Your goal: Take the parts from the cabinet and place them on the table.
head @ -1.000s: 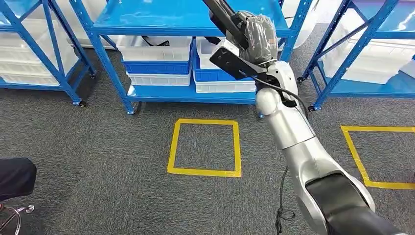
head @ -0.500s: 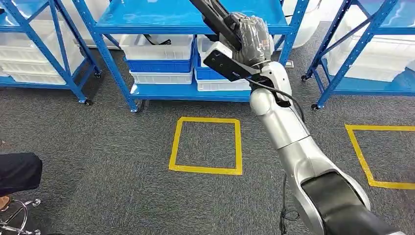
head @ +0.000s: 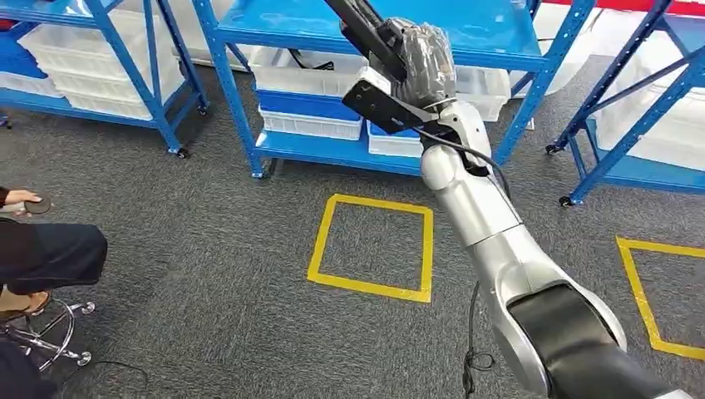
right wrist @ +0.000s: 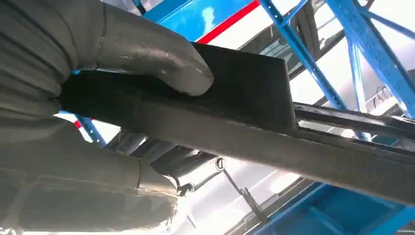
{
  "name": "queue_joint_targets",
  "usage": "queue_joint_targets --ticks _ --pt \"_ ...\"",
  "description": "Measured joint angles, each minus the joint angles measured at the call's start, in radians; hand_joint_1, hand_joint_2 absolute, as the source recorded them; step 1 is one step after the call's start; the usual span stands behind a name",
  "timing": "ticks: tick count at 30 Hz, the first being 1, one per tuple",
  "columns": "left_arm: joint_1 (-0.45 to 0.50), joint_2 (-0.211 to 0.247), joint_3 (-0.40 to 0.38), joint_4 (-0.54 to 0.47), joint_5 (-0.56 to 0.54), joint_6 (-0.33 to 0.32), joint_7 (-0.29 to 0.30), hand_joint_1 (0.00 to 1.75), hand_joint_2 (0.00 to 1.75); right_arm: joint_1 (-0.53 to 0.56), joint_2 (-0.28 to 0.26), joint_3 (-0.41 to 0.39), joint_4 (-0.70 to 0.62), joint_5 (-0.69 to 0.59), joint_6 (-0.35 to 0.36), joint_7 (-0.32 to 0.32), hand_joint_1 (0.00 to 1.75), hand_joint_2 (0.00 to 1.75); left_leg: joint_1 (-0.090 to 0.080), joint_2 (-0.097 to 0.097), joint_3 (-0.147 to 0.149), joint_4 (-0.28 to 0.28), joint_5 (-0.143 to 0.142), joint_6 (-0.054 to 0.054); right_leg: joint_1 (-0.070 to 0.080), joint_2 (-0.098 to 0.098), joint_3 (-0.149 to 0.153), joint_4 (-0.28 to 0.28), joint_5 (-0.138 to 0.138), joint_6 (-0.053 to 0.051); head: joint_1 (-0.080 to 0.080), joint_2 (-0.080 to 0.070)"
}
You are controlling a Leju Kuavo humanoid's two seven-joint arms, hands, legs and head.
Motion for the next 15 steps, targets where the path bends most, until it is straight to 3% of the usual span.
queue_joint_targets --ticks 1,2,5,6,7,8,9,11,12,13,15 --pt "0.000 0.000 0.000 0.000 0.000 0.000 0.000 0.00 1.75 -0.001 0.000 0.000 0.003 0.000 -0.002 -0.002 1.75 1.75 0.000 -0.007 -0.005 0.005 -0.001 -0.003 -0.006 0.033 0.036 -0.082 0.015 -0.001 0.000 0.000" --pt "-0.001 0.001 0.001 0.000 0.000 0.000 0.000 0.00 1.75 -0.001 0.000 0.000 0.005 0.000 -0.006 -0.003 1.75 1.75 -0.008 -0.013 -0.014 0.012 -0.002 -0.009 -0.003 0.031 0.044 -0.087 0.016 -0.007 -0.001 0.000" --pt "0.005 0.000 0.006 0.000 0.000 0.002 0.000 0.00 1.75 0.001 0.003 0.001 0.012 -0.005 -0.010 -0.010 1.75 1.75 0.002 -0.027 -0.021 0.007 0.009 -0.026 0.003 0.012 0.037 -0.083 0.021 -0.019 -0.001 0.000" --pt "0.008 0.004 0.009 0.000 0.000 0.003 0.000 0.00 1.75 0.001 0.002 0.000 0.014 -0.010 -0.015 -0.012 1.75 1.75 0.001 -0.030 -0.025 0.009 0.007 -0.030 -0.011 0.003 0.039 -0.092 0.027 -0.028 0.000 0.000" --pt "0.011 -0.001 0.011 0.002 0.000 0.005 0.000 0.00 1.75 0.003 0.003 0.000 0.014 -0.012 -0.021 -0.016 1.75 1.75 0.000 0.001 -0.033 0.027 -0.010 -0.035 -0.012 -0.004 0.040 -0.093 0.030 -0.033 -0.003 0.000" --pt "0.011 0.000 0.013 0.002 0.001 0.007 0.000 0.00 1.75 0.006 0.003 0.000 0.013 -0.015 -0.030 -0.022 1.75 1.75 0.002 0.026 -0.053 0.074 -0.043 -0.041 -0.013 -0.009 0.039 -0.093 0.031 -0.037 -0.008 0.000" --pt "0.010 0.000 0.015 0.002 0.005 0.011 0.000 0.00 1.75 0.015 0.002 0.000 0.013 -0.018 -0.040 -0.029 1.75 1.75 0.007 0.042 -0.092 0.158 -0.086 -0.049 -0.013 -0.015 0.039 -0.093 0.031 -0.039 -0.007 0.000" --pt "0.011 -0.001 0.023 0.002 0.013 0.011 -0.005 0.00 1.75 0.042 0.000 -0.001 0.011 -0.019 -0.049 -0.039 1.75 1.75 0.013 0.050 -0.165 0.312 -0.145 -0.059 -0.012 -0.032 0.038 -0.092 0.030 -0.039 -0.007 0.000" --pt "0.012 -0.002 0.026 0.003 0.020 0.011 -0.008 0.00 1.75 0.057 0.000 0.000 0.010 -0.019 -0.051 -0.043 1.75 1.75 0.016 0.052 -0.176 0.334 -0.143 -0.061 -0.012 -0.040 0.038 -0.092 0.030 -0.039 -0.007 0.000" --pt "0.013 -0.002 0.029 0.003 0.022 0.010 -0.008 0.00 1.75 0.070 0.000 -0.001 0.009 -0.019 -0.052 -0.045 1.75 1.75 0.019 0.053 -0.164 0.308 -0.123 -0.063 -0.012 -0.048 0.038 -0.092 0.030 -0.038 -0.007 0.000" --pt "0.013 -0.001 0.035 0.003 0.031 0.009 -0.010 0.00 1.75 0.089 -0.003 -0.002 0.001 -0.019 -0.053 -0.048 1.75 1.75 0.022 0.070 -0.072 0.139 -0.043 -0.062 -0.014 -0.063 0.038 -0.092 0.030 -0.038 -0.007 0.000"
